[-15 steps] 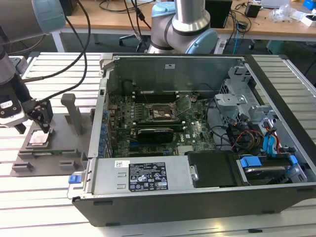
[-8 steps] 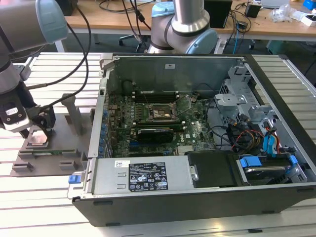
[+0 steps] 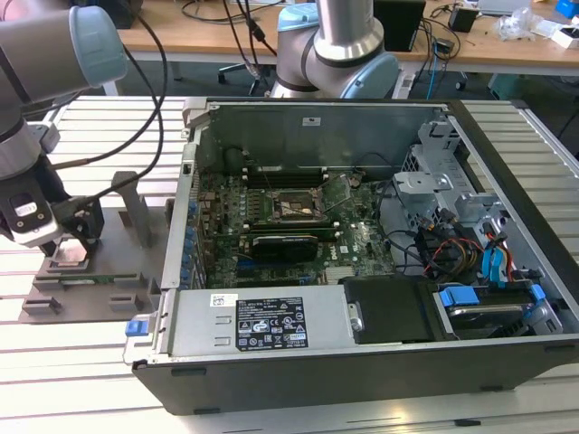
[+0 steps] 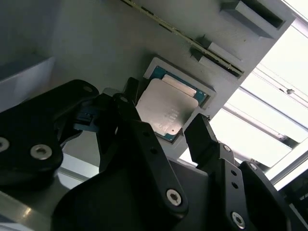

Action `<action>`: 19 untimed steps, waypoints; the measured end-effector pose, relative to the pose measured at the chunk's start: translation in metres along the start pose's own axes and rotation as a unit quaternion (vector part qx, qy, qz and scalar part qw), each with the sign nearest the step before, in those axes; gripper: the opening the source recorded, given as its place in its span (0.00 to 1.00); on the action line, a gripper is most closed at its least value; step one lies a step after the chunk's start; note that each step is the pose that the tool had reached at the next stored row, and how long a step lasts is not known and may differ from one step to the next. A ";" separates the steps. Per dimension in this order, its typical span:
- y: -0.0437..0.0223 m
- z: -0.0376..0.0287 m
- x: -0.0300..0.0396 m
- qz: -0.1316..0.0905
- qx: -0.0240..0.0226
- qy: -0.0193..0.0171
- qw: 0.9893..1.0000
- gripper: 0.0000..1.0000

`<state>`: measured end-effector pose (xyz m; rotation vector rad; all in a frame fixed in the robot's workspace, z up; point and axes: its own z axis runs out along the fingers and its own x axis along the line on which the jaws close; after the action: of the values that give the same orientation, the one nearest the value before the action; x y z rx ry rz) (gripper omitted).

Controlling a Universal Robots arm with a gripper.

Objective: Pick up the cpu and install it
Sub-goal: 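Pick up the cpu and move it towards the insertion slot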

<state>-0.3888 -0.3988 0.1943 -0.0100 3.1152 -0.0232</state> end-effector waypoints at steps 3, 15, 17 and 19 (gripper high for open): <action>0.0000 0.0008 -0.0001 -0.001 0.000 0.000 1.000 0.66; 0.0000 0.0049 -0.0013 -0.002 0.000 0.000 1.000 0.66; 0.0000 0.0050 -0.0013 -0.002 0.000 0.000 1.000 0.66; 0.0000 0.0050 -0.0013 -0.002 0.000 0.000 1.000 0.65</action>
<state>-0.3873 -0.3989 0.1893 -0.0156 3.1150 -0.0229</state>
